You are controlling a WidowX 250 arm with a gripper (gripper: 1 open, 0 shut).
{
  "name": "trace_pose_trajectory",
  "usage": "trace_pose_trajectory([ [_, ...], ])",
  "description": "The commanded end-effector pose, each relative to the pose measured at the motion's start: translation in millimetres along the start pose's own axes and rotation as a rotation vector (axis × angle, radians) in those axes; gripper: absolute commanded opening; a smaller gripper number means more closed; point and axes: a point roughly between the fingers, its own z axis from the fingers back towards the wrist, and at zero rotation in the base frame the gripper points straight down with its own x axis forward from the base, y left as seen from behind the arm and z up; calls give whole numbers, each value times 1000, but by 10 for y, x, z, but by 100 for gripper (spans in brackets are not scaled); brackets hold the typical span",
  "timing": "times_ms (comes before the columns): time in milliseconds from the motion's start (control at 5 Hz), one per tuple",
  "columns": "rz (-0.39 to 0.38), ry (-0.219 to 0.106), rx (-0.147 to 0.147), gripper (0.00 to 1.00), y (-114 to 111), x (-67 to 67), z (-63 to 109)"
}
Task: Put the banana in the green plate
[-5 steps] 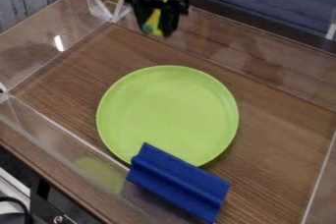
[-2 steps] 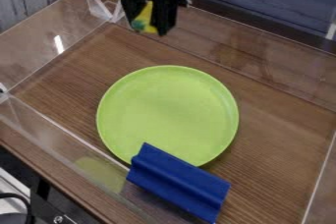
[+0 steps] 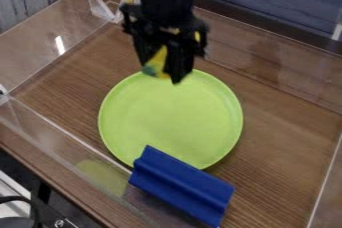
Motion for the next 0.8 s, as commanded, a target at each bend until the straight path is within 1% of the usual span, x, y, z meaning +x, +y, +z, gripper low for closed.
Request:
trace_pose_trajectory([
  [0,-29,-30,16,0,-106,-30,-93],
  [200,-47,-15,25,0,-161,-61,-279],
  [400,-53,-4,36,0,-199,-55,-474],
  [600,-46,11,45,0,-196,-18,-635],
])
